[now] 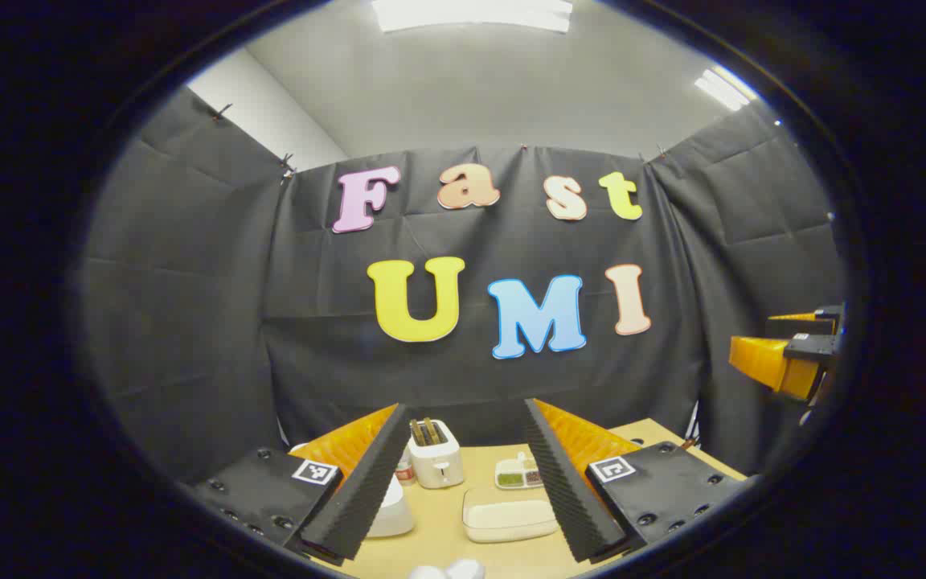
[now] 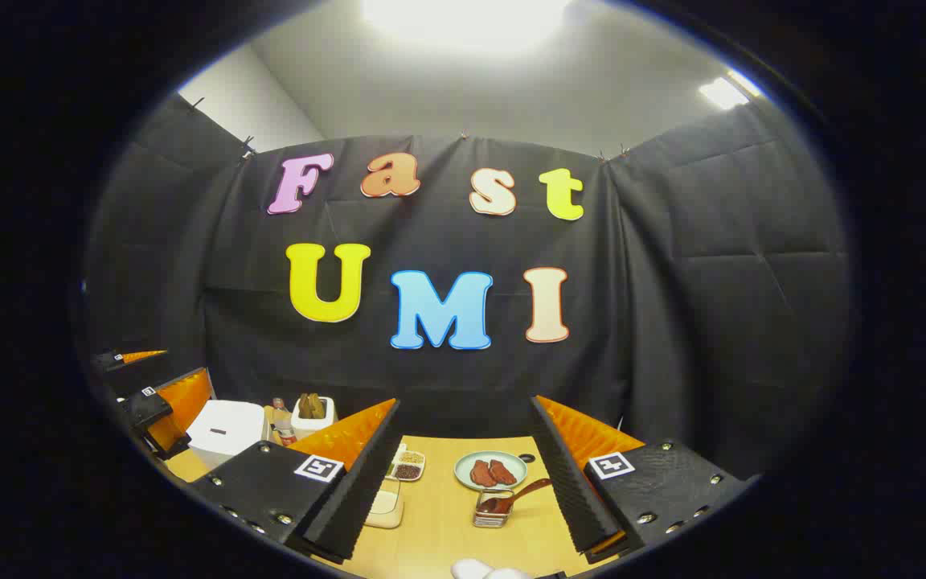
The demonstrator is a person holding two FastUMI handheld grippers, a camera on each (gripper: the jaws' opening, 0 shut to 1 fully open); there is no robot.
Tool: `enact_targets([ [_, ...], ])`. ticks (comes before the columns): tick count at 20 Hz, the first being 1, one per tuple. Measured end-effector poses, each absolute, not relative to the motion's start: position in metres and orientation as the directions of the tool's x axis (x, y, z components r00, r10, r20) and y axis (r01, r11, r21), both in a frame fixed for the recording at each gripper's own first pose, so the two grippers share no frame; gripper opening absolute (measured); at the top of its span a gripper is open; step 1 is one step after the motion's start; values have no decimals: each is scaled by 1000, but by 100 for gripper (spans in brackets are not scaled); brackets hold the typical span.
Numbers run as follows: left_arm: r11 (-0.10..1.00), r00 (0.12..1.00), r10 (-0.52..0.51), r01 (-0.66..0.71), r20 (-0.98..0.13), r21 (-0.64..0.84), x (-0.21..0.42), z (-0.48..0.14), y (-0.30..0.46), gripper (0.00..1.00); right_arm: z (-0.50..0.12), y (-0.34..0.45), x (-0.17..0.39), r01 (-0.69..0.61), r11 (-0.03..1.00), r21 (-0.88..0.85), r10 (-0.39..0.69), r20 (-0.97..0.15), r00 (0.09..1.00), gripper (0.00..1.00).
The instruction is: Close the left gripper, press the button to open the rice cooker; take a wooden spoon from the chopstick holder with the right hand, scoop a spoonful of rice and pour it into the rice cooker, then put the wooden spoon back into the chopstick holder.
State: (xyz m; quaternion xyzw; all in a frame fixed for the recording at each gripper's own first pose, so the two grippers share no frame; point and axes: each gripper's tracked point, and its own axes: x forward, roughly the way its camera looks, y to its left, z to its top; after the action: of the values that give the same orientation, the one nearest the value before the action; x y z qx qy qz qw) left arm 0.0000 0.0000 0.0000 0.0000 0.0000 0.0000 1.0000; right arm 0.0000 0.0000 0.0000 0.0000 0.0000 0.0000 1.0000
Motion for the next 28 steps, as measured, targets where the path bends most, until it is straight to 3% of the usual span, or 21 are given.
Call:
enact_targets([
  [7,999,999,37,-37,17,-5,-3,23,26,98,5,31,1,-48,999,9,48,1,999,95],
  [28,997,997,71,-71,-3,-20,7,9,57,98,-14,36,5,-13,1000,14,13,-50,999,95],
])
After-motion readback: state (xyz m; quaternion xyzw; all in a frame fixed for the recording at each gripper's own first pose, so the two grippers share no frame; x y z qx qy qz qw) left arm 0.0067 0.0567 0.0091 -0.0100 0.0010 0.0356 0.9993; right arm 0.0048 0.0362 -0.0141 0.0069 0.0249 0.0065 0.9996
